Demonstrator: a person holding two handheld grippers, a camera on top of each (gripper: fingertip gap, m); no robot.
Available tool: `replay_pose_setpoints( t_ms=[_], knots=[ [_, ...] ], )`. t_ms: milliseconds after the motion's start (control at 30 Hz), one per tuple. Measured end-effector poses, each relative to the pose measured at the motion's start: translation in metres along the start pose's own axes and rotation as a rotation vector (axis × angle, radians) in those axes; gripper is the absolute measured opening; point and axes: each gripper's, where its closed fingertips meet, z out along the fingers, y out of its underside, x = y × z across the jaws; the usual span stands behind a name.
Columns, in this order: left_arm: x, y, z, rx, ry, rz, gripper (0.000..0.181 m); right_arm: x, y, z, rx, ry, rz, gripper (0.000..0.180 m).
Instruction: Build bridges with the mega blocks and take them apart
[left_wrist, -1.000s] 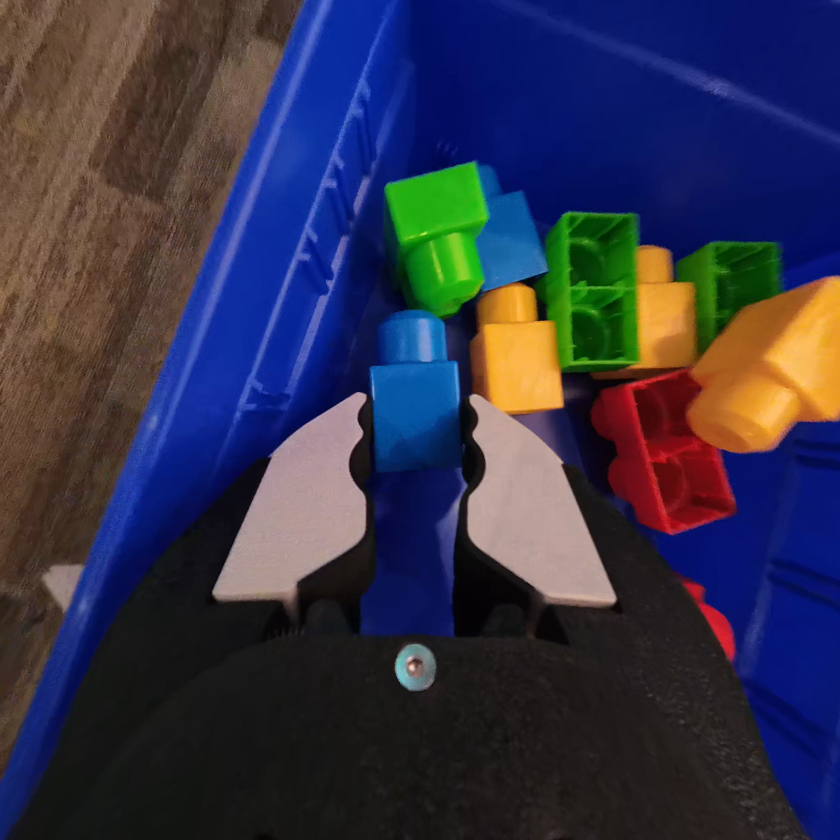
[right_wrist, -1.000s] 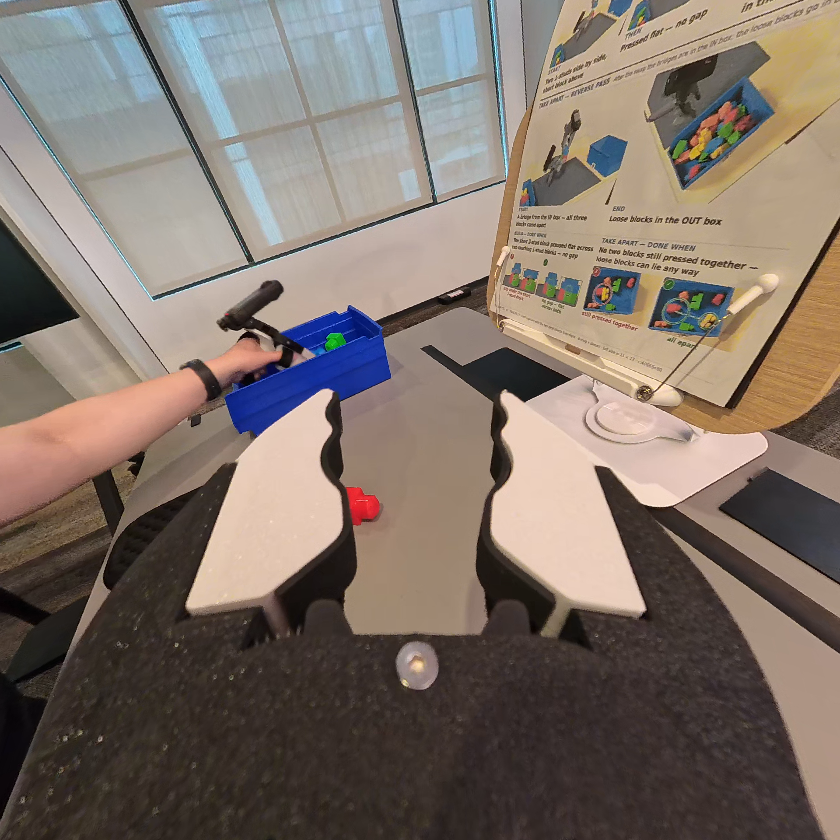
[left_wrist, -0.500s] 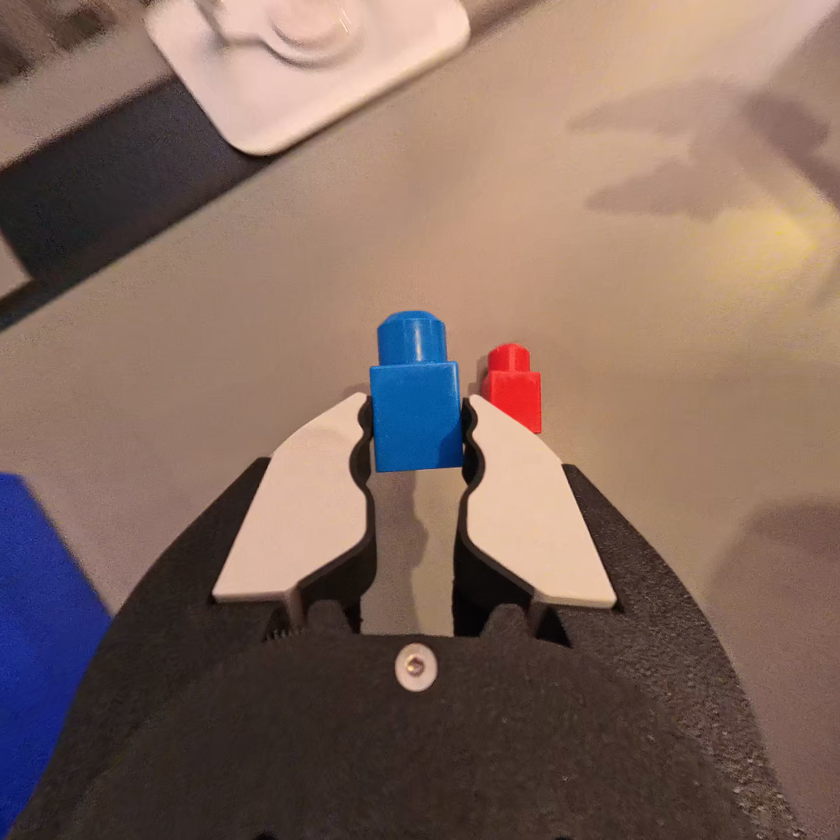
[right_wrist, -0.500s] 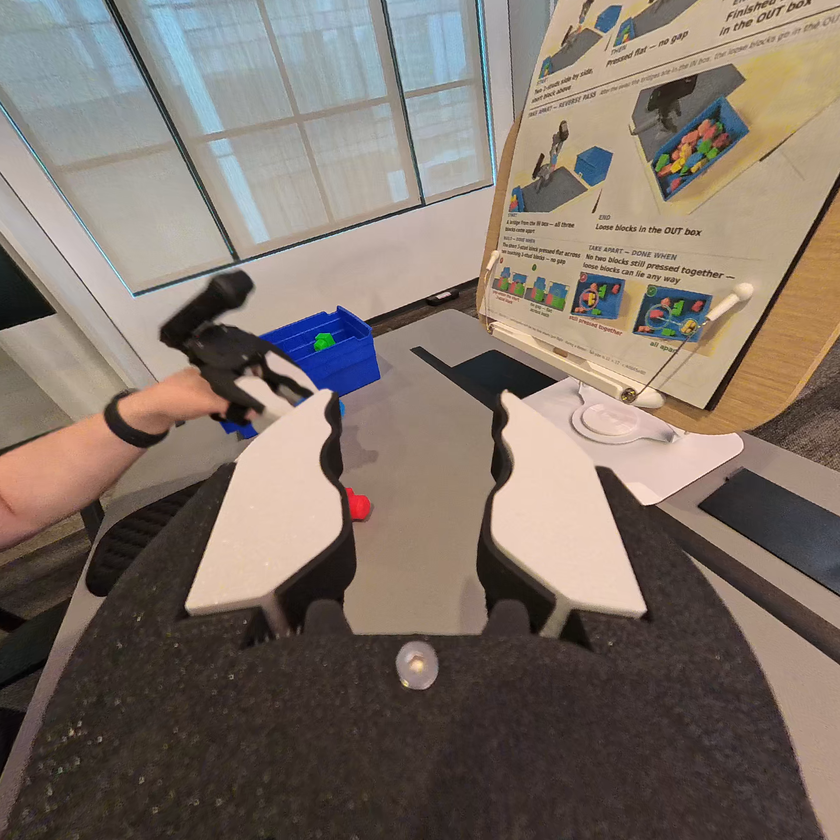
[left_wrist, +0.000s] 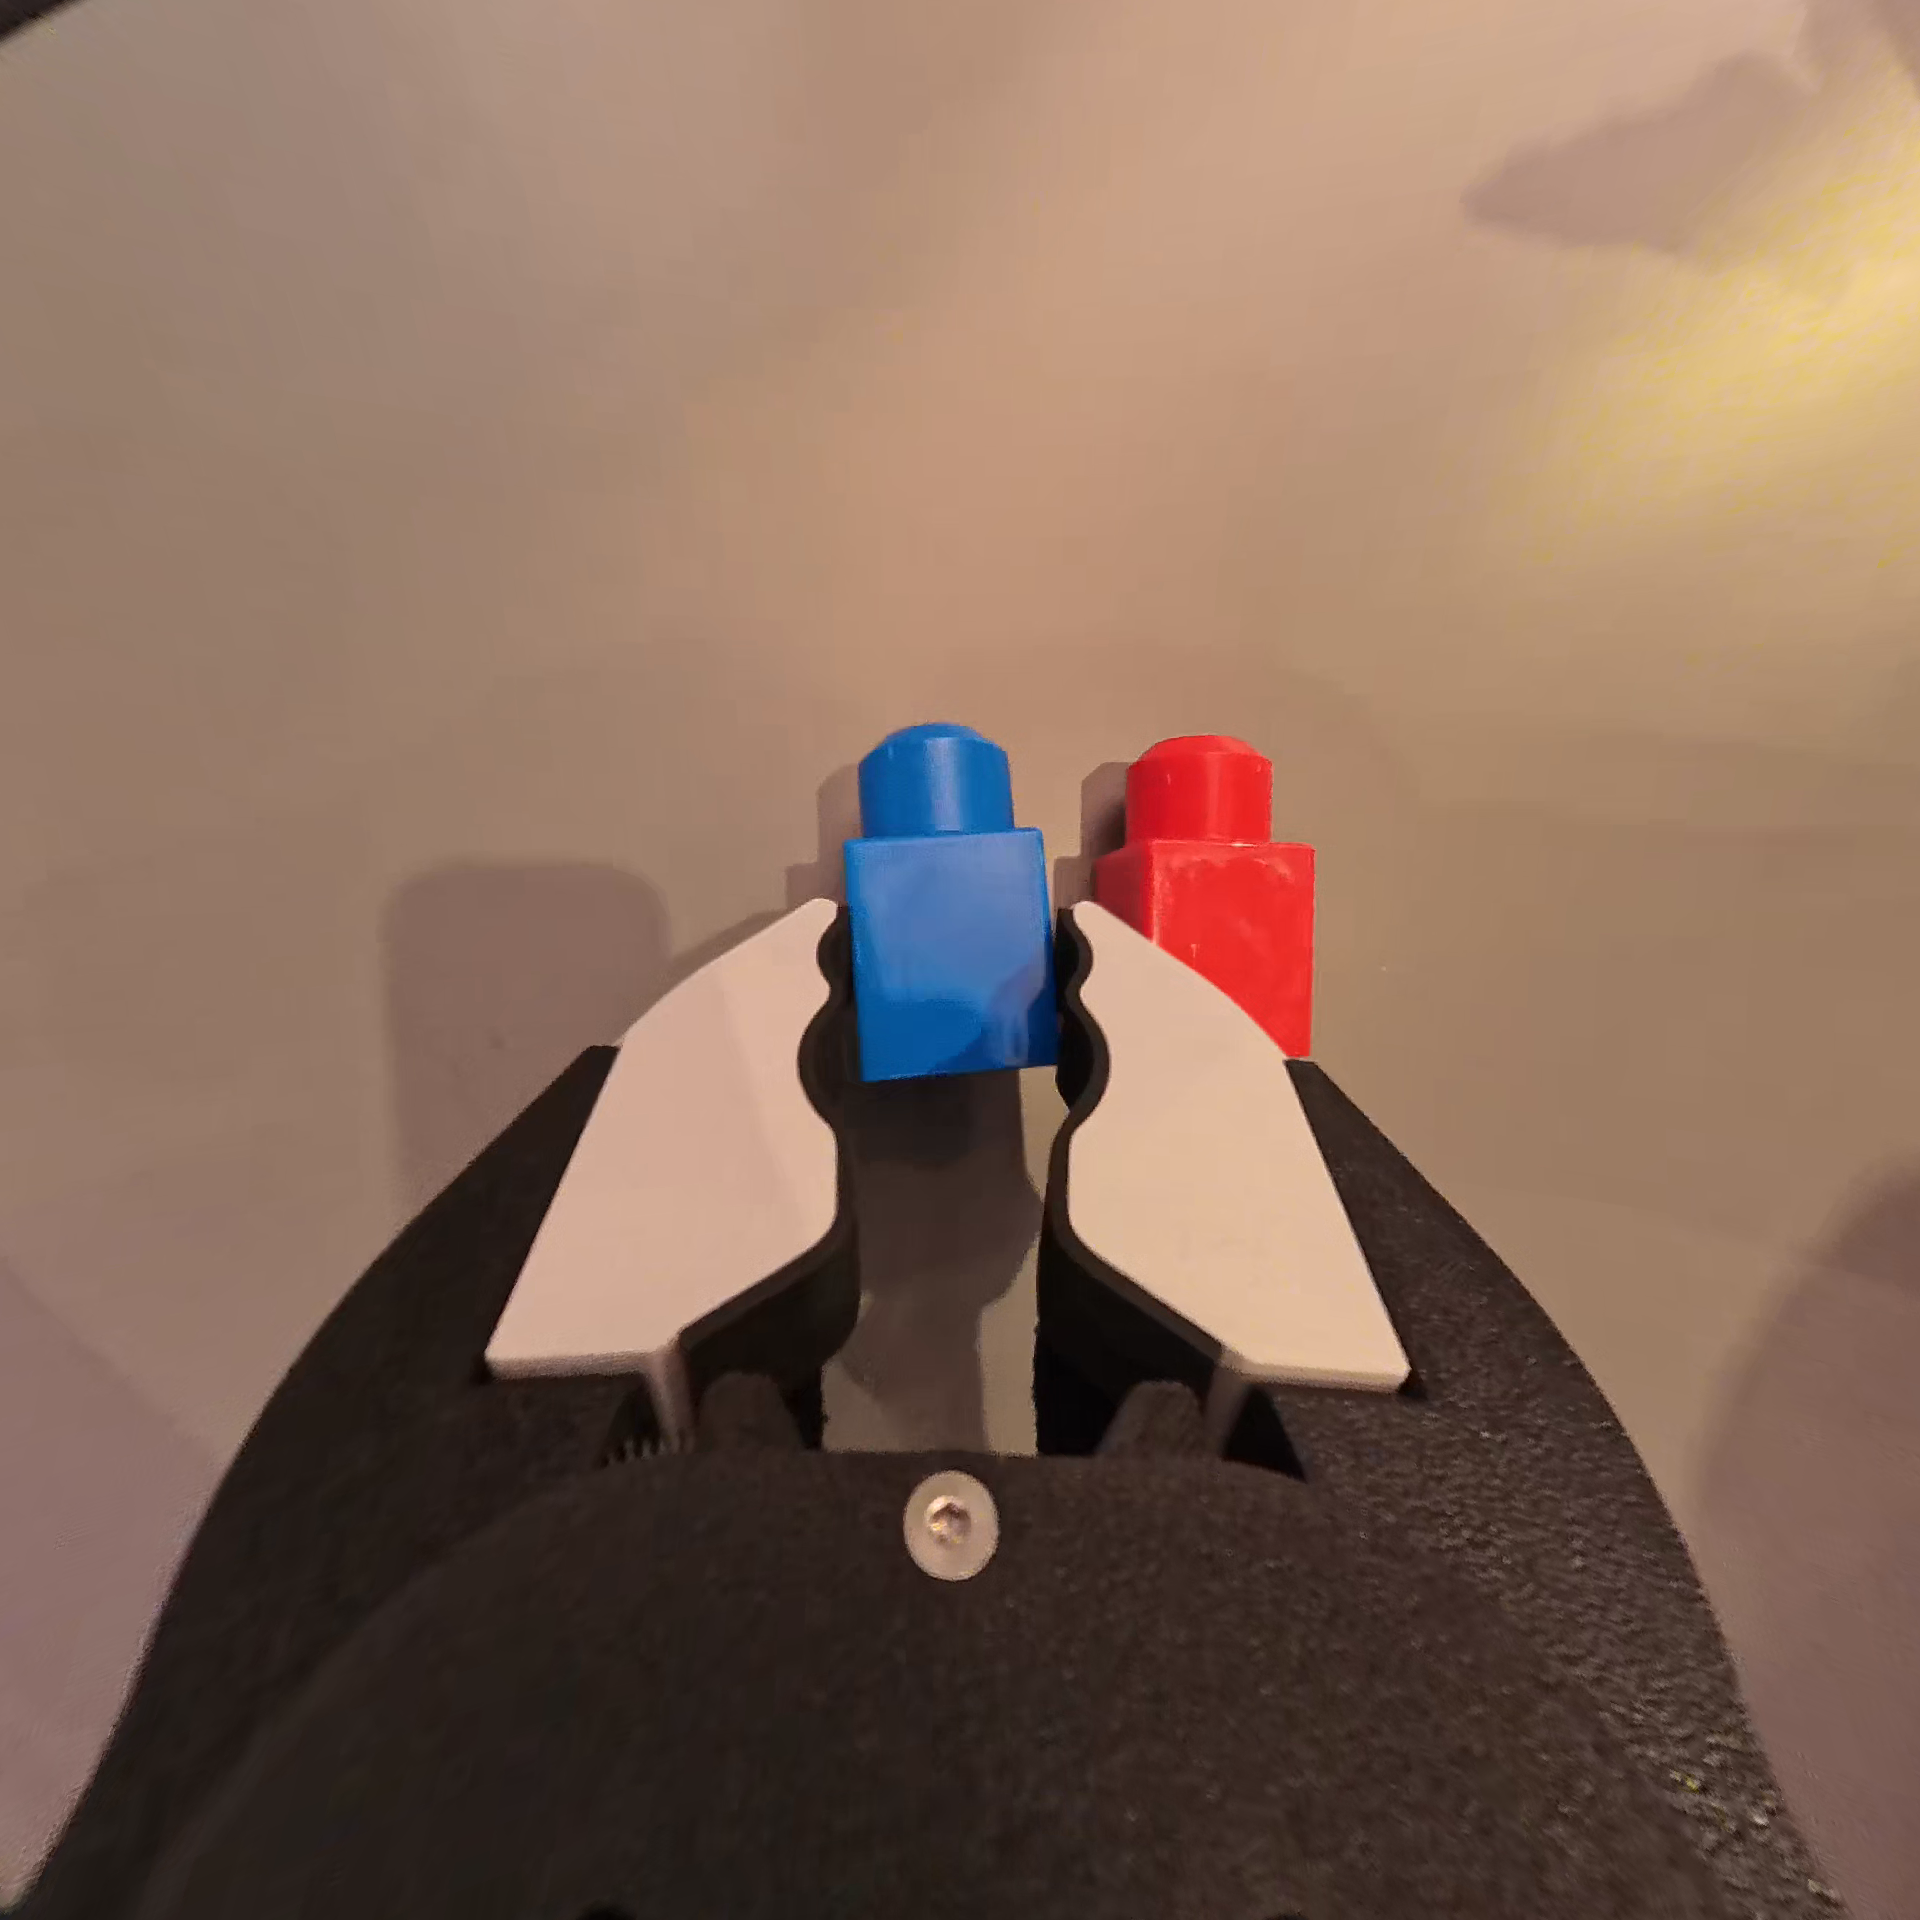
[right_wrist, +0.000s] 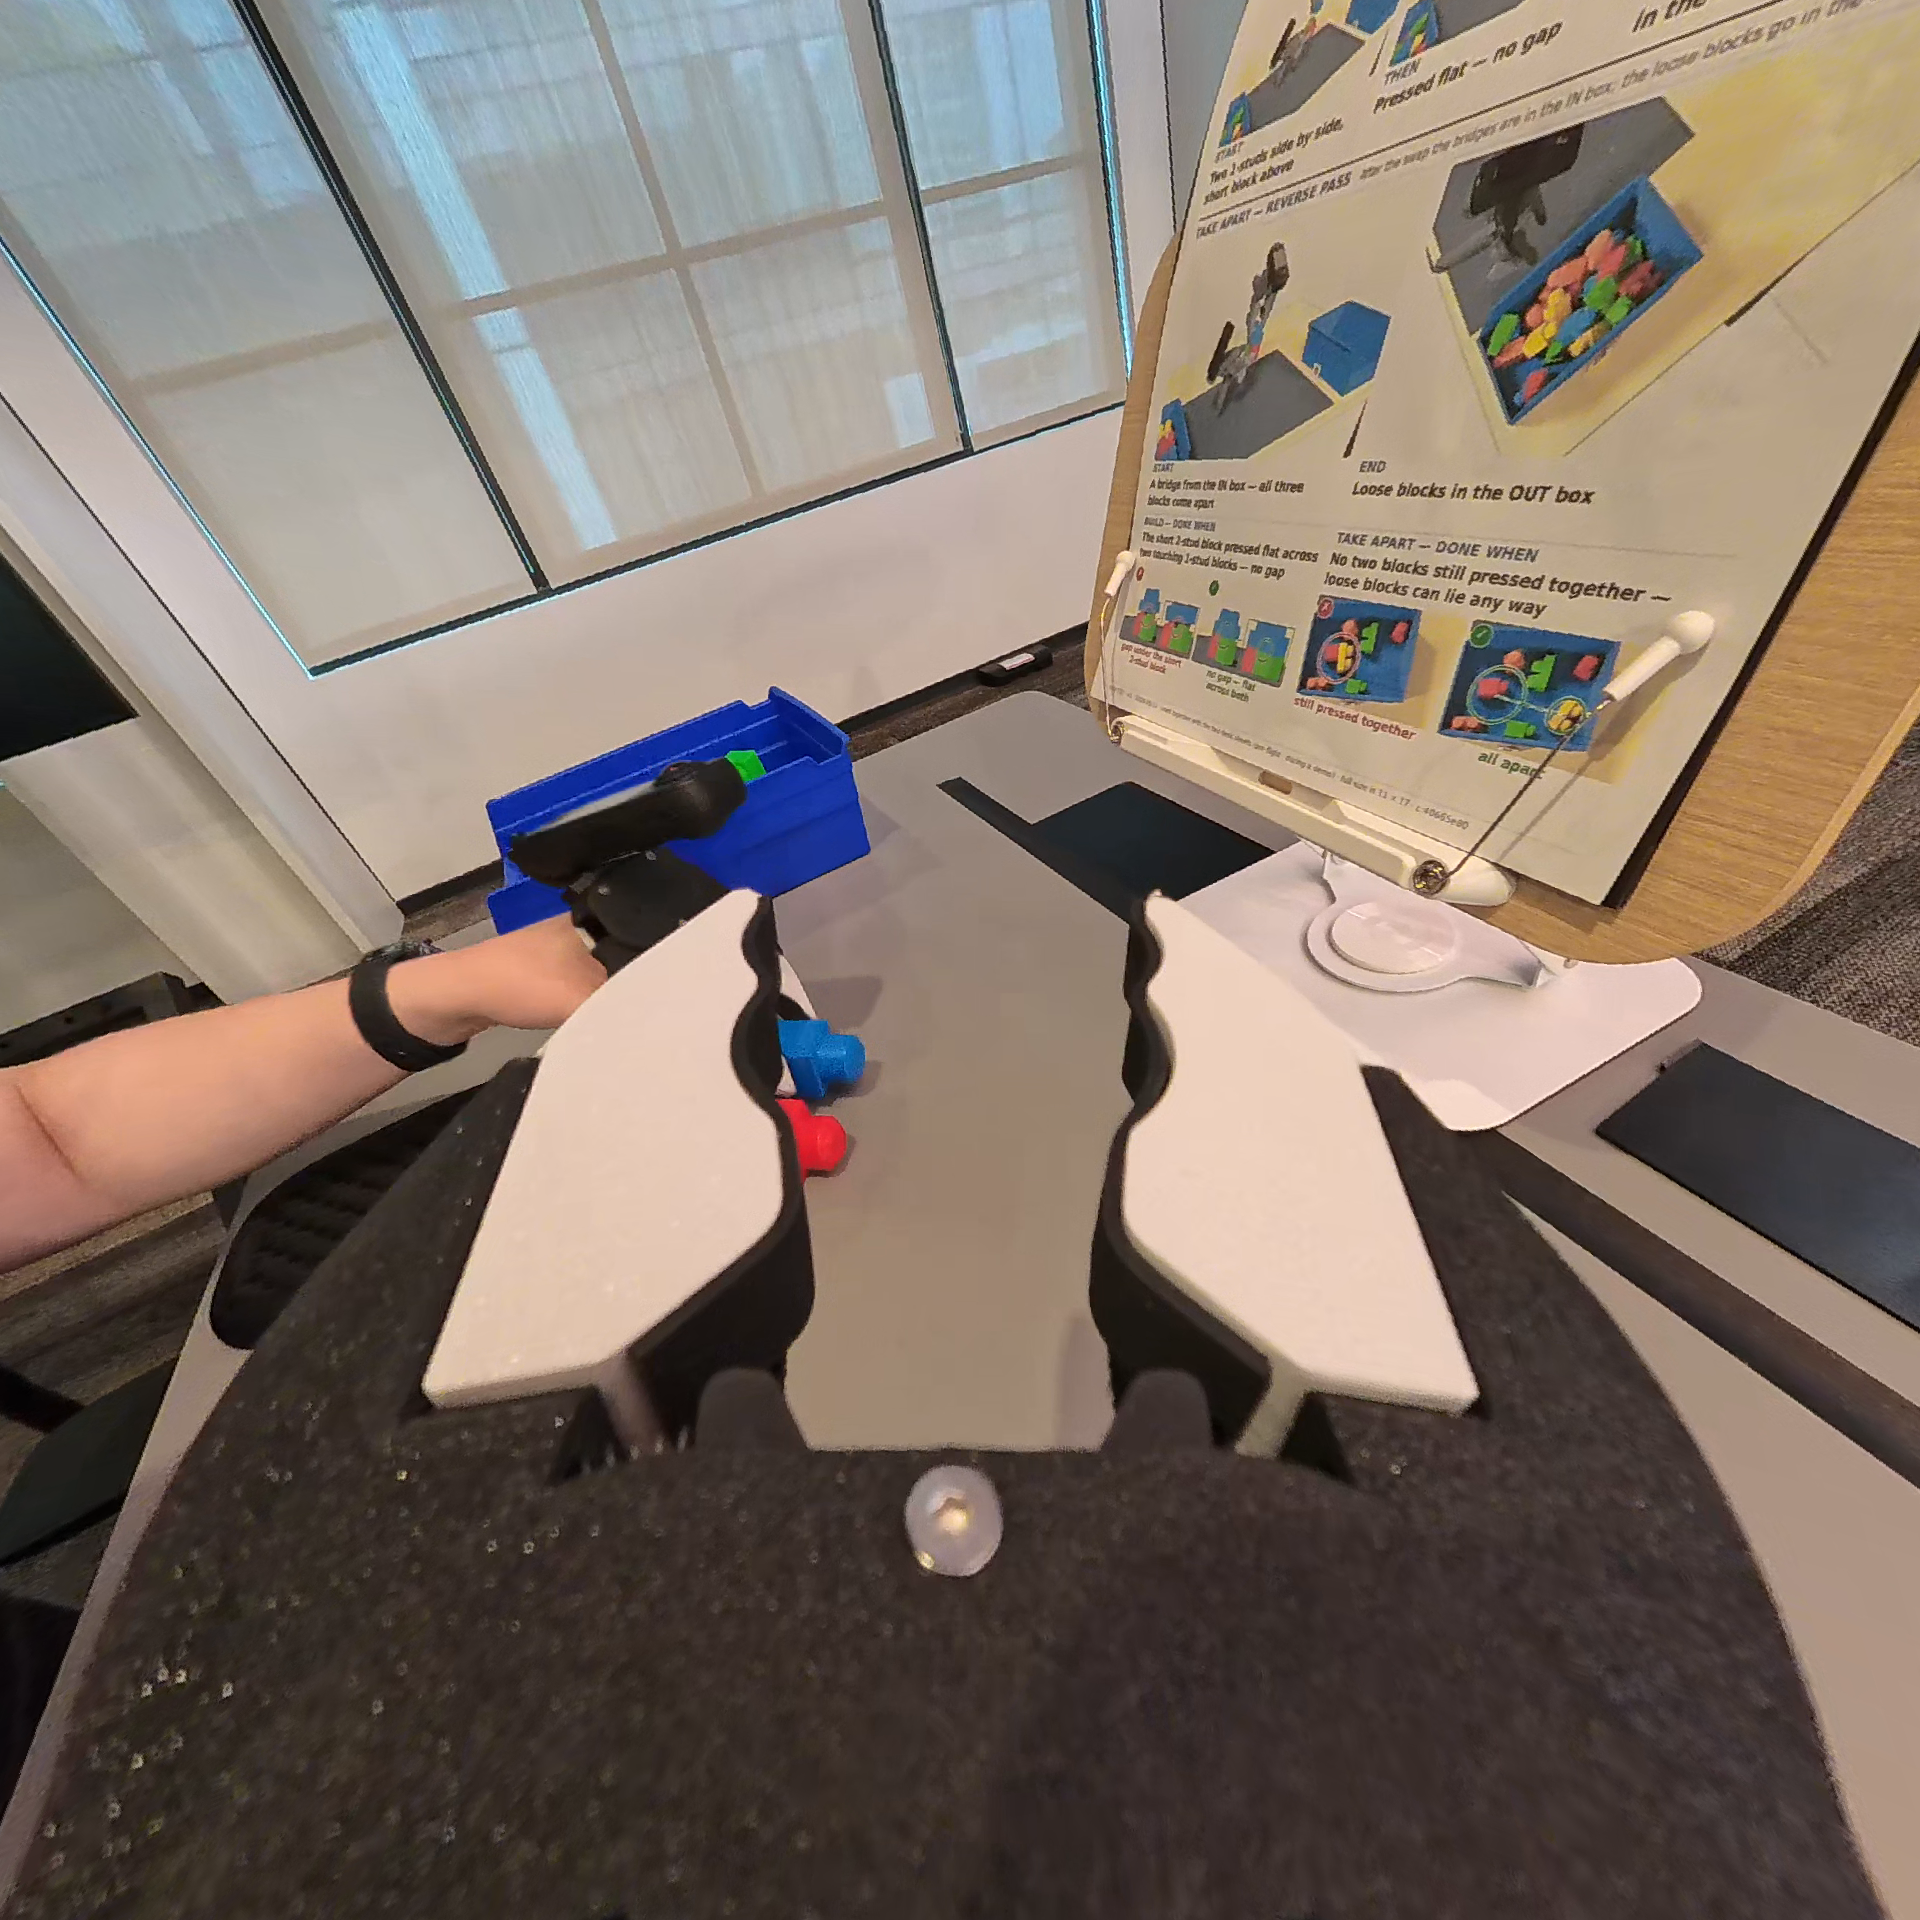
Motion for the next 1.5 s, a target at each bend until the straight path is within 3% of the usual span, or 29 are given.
replay_pose_setpoints(
  t_ms=[433, 733, 1000, 1267, 1500],
  knots=[
    [0.0, 0.004, 0.002, 0.011, 0.111, -0.05, 0.046, 0.004, -0.002, -0.005, 0.015, 0.009, 0.01, 0.063],
    [-0.013, -0.011, -0.024, 0.097, 0.169, -0.085, 0.038, 0.006, -0.001, -0.006, 0.01, 0.021, 0.013, 0.063],
    [-0.008, -0.002, -0.021, 0.045, 0.416, -0.175, 0.031, 0.006, 0.001, -0.005, -0.004, 0.021, 0.012, 0.063],
    [-0.01, 0.006, -0.013, 0.006, 0.453, -0.195, 0.017, 0.007, 0.004, -0.004, -0.016, 0.022, 0.011, 0.063],
    [-0.006, 0.002, -0.011, 0.053, 0.438, -0.213, 0.016, 0.008, 0.005, -0.004, -0.023, 0.03, 0.007, 0.063]
  ],
)
